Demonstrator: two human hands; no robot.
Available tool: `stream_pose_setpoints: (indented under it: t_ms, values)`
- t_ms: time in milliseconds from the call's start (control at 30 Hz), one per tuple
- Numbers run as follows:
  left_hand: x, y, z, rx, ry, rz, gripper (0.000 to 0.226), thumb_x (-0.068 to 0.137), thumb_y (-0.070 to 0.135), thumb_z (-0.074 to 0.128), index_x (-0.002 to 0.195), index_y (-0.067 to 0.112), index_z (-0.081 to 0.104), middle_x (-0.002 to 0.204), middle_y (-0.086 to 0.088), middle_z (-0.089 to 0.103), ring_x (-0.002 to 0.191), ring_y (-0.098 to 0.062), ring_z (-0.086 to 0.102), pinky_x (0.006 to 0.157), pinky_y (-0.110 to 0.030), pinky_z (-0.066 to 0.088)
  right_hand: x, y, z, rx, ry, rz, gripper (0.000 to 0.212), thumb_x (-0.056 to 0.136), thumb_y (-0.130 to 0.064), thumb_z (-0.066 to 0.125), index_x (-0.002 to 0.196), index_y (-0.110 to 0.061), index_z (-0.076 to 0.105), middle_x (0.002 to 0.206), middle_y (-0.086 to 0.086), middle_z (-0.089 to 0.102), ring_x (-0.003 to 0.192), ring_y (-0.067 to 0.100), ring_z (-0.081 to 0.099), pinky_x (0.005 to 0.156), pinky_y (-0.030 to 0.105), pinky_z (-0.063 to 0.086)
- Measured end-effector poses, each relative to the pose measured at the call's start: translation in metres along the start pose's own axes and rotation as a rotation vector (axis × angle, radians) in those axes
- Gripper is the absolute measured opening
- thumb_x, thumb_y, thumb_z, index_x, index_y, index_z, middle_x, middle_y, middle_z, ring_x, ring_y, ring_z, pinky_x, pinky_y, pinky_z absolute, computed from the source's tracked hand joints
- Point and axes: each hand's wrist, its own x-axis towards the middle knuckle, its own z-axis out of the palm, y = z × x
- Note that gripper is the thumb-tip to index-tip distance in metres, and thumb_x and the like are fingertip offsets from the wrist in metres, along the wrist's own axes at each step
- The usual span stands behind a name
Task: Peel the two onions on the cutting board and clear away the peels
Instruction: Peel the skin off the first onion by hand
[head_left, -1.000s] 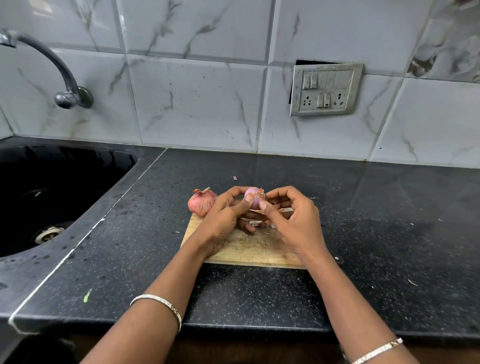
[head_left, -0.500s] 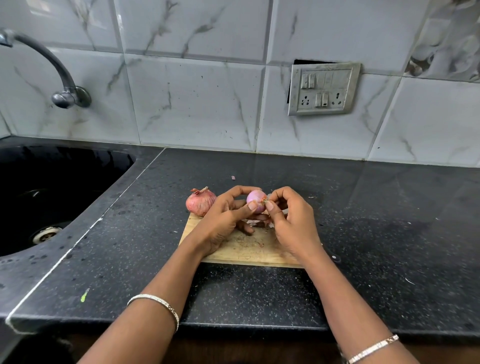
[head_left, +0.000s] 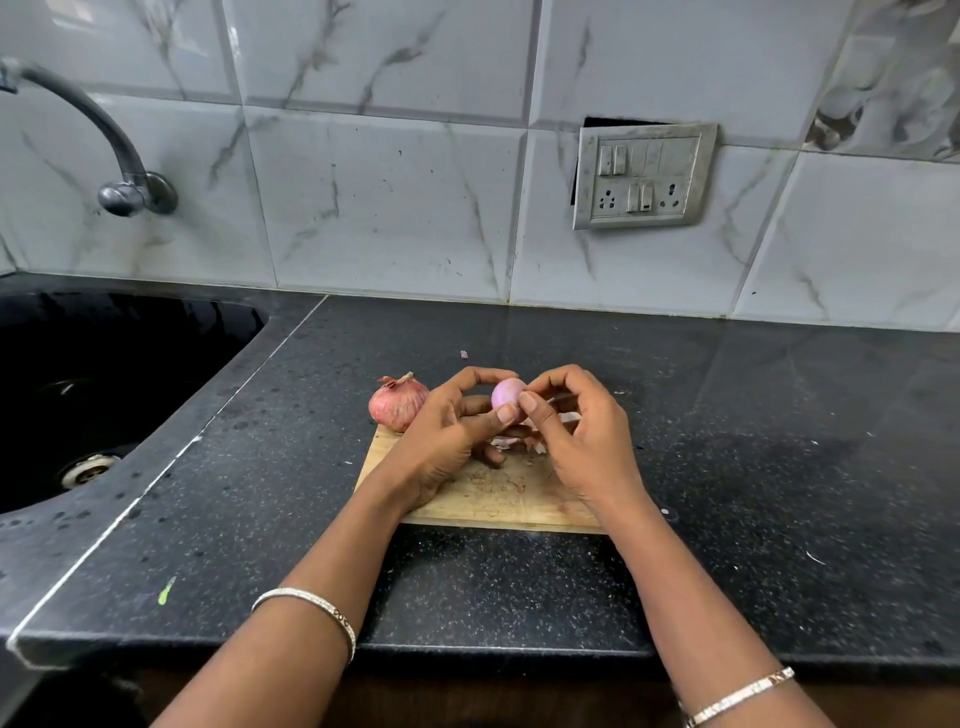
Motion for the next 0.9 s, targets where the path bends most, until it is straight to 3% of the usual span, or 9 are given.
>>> stream_pose_setpoints:
  t_ms: [200, 400, 533, 667, 767, 900]
  values:
    - [0.000, -0.001, -0.002, 0.042, -0.034, -0.005, 0.043, 0.095, 0.013, 0.068, 0.135, 0.010, 0.054, 0.114, -0.020, 0.074, 0.100, -0.029, 0.073, 0.064, -0.028, 0.057, 0.001, 0.004, 0.000, -0.061, -0.026, -0.024, 0.006, 0.093, -0.018, 0.070, 0.091, -0.018, 0.064, 0.093, -0.006, 0.064, 0.085, 0.010, 0.061, 0.072, 0.034, 0.052]
    - [0.000, -0.002, -0.002, 0.082, -0.046, -0.009, 0.040, 0.096, 0.012, 0.067, 0.134, 0.010, 0.055, 0.114, -0.020, 0.074, 0.099, -0.031, 0.073, 0.066, -0.027, 0.057, 0.001, 0.005, 0.001, -0.121, -0.110, -0.056, 0.009, 0.095, -0.008, 0.061, 0.092, -0.015, 0.056, 0.092, -0.006, 0.056, 0.082, 0.008, 0.053, 0.069, 0.016, 0.038]
    - [0.000, -0.002, -0.002, 0.094, -0.054, -0.019, 0.039, 0.097, 0.013, 0.067, 0.134, 0.010, 0.056, 0.114, -0.018, 0.074, 0.100, -0.030, 0.073, 0.066, -0.026, 0.057, 0.002, 0.007, 0.002, -0.116, -0.158, -0.039, 0.013, 0.097, -0.008, 0.057, 0.090, -0.018, 0.052, 0.091, -0.010, 0.051, 0.084, 0.014, 0.049, 0.071, 0.024, 0.037]
    - [0.001, -0.002, -0.001, 0.077, -0.046, -0.019, 0.039, 0.097, 0.013, 0.066, 0.135, 0.010, 0.055, 0.114, -0.018, 0.075, 0.099, -0.029, 0.074, 0.063, -0.026, 0.056, 0.003, 0.010, 0.003, 0.126, -0.136, 0.177, 0.019, 0.104, -0.017, 0.050, 0.087, -0.025, 0.049, 0.091, -0.002, 0.055, 0.082, 0.011, 0.050, 0.074, 0.028, 0.043]
    - [0.001, -0.001, -0.001, 0.045, -0.021, -0.016, 0.040, 0.097, 0.012, 0.065, 0.135, 0.009, 0.054, 0.115, -0.017, 0.074, 0.099, -0.029, 0.074, 0.061, -0.025, 0.056, 0.003, 0.011, 0.002, 0.238, -0.054, 0.296, 0.024, 0.105, -0.022, 0.049, 0.085, -0.035, 0.052, 0.094, -0.003, 0.064, 0.085, 0.015, 0.058, 0.078, 0.044, 0.050]
    - [0.001, -0.002, -0.001, 0.026, 0.001, -0.009, 0.040, 0.095, 0.016, 0.066, 0.133, 0.009, 0.055, 0.114, -0.018, 0.075, 0.103, -0.033, 0.073, 0.059, -0.025, 0.056, 0.002, 0.004, -0.001, 0.169, -0.006, 0.247, 0.029, 0.093, -0.002, 0.060, 0.104, -0.029, 0.064, 0.101, -0.005, 0.070, 0.092, 0.011, 0.065, 0.081, 0.035, 0.057]
